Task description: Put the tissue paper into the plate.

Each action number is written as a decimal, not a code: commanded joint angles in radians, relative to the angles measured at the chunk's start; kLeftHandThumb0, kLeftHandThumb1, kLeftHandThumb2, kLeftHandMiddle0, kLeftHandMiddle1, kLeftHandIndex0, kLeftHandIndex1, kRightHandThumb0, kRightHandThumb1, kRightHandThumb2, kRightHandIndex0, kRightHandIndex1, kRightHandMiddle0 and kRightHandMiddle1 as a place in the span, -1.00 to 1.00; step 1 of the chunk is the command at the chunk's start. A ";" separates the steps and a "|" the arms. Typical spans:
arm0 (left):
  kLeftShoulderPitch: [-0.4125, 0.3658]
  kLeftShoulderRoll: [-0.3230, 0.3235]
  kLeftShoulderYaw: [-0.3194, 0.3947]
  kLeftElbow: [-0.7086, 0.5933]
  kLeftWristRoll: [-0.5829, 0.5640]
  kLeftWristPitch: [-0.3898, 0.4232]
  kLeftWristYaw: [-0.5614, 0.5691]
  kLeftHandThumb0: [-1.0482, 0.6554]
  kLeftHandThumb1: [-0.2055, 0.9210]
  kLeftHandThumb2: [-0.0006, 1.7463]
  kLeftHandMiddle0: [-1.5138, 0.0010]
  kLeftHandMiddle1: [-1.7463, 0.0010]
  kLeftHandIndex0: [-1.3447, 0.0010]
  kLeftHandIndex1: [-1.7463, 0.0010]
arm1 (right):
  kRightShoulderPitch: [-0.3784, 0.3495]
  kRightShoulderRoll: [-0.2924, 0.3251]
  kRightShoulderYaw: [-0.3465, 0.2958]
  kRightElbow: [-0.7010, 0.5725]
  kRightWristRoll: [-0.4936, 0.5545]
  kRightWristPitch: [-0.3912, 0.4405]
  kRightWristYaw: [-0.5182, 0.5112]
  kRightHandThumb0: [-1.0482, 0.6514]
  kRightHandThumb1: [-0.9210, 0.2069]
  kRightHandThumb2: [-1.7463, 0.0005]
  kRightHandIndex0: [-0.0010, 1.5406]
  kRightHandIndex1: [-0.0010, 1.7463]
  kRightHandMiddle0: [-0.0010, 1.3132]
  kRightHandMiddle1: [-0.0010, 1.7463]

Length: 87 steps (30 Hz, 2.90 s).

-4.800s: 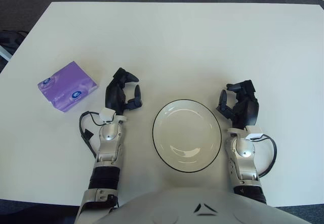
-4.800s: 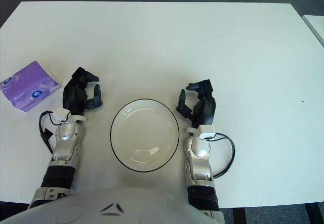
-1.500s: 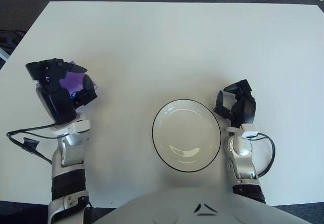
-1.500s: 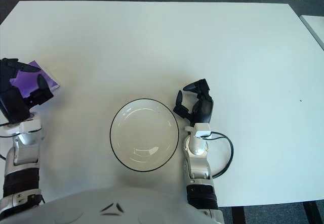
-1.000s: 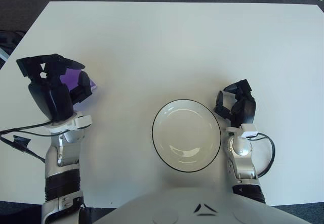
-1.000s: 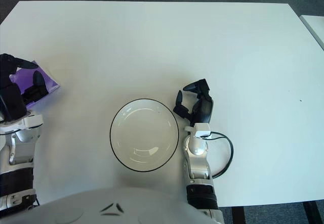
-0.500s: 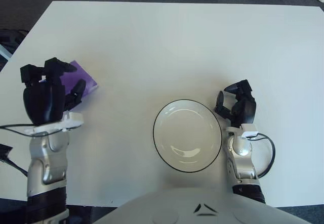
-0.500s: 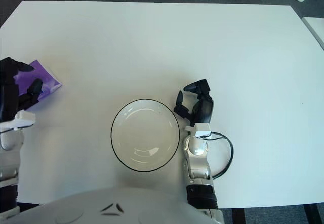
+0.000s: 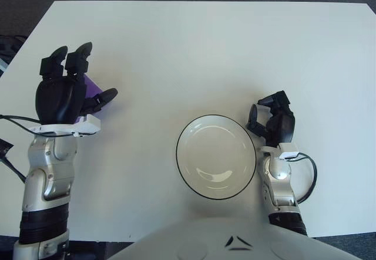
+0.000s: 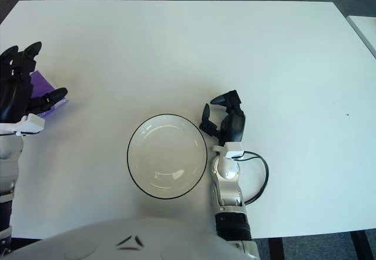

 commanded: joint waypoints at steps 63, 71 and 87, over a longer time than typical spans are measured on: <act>-0.061 0.248 -0.017 0.144 -0.364 -0.066 -0.252 -1.00 0.26 -0.32 1.00 1.00 1.00 1.00 | 0.049 0.001 -0.035 0.093 0.031 -0.020 0.043 -0.32 0.00 -0.47 0.41 1.00 -0.11 1.00; -0.059 0.246 -0.018 0.136 -0.362 -0.061 -0.254 -1.00 0.25 -0.30 1.00 1.00 1.00 1.00 | 0.051 0.000 -0.037 0.092 0.033 -0.021 0.046 -0.32 0.01 -0.47 0.41 1.00 -0.11 1.00; -0.031 0.190 -0.092 0.200 -0.333 0.082 -0.294 -0.94 0.26 -0.27 1.00 1.00 1.00 1.00 | 0.051 -0.007 -0.039 0.094 0.042 -0.038 0.059 -0.32 0.01 -0.47 0.43 1.00 -0.11 1.00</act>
